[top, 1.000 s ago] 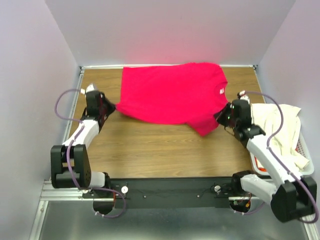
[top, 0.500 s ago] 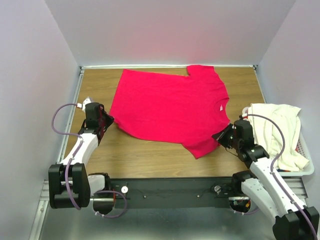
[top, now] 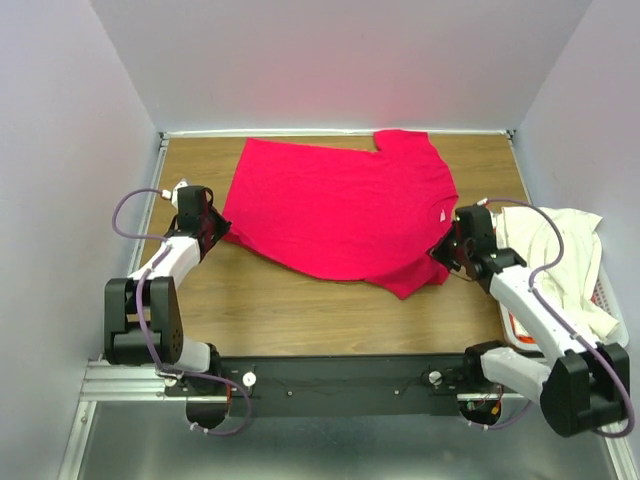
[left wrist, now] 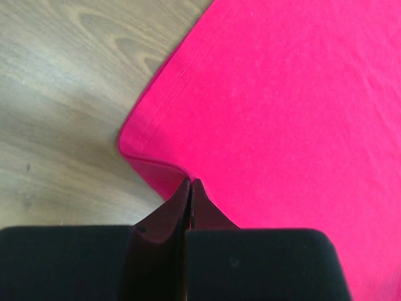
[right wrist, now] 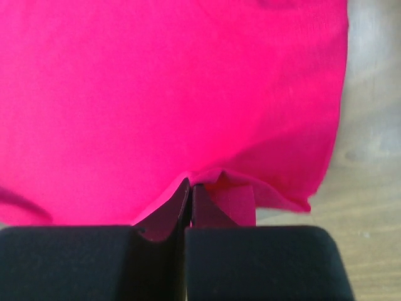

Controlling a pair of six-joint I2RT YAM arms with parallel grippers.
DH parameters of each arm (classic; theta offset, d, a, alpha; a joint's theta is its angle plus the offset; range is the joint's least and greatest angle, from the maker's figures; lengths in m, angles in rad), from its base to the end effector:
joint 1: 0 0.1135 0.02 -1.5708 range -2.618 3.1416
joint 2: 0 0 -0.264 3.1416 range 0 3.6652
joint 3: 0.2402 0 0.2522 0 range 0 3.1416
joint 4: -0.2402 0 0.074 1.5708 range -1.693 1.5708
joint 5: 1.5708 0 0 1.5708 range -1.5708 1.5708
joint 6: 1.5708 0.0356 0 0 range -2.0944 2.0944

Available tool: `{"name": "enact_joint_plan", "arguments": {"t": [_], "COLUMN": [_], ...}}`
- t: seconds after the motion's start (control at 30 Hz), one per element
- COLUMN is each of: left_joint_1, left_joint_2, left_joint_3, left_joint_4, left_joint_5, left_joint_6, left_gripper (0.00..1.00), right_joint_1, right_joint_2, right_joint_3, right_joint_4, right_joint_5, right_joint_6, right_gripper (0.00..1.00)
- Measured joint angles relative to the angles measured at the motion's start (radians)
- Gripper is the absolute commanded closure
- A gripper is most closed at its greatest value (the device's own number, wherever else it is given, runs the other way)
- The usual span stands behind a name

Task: Fold and stack the t-shirts
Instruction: Fold the tshirt

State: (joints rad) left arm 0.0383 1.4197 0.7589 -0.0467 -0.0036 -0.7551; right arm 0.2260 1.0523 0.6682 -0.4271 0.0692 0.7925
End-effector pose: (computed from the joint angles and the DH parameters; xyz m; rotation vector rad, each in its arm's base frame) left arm 0.2936 0.0114 0.2003 -0.8927 2.1261 -0.3687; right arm 0.2093 0.0456 0.2272 0.7075 2.3112 0.3973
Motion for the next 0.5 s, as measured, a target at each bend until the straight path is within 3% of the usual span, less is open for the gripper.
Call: {"name": "enact_joint_plan", "arguments": {"t": [0.5], "left_joint_1": [0.004], "left_joint_2": [0.146], "left_joint_3": [0.134], "left_joint_4": [-0.004], "left_joint_5": [0.000], "left_joint_6": [-0.001], "left_gripper": [0.96], "right_joint_1": [-0.001], "right_joint_2": [0.342], "right_joint_3": [0.251], "right_joint_4": [0.054], "right_joint_5": [0.085], "right_joint_6": [-0.062], "right_gripper": [0.93]}}
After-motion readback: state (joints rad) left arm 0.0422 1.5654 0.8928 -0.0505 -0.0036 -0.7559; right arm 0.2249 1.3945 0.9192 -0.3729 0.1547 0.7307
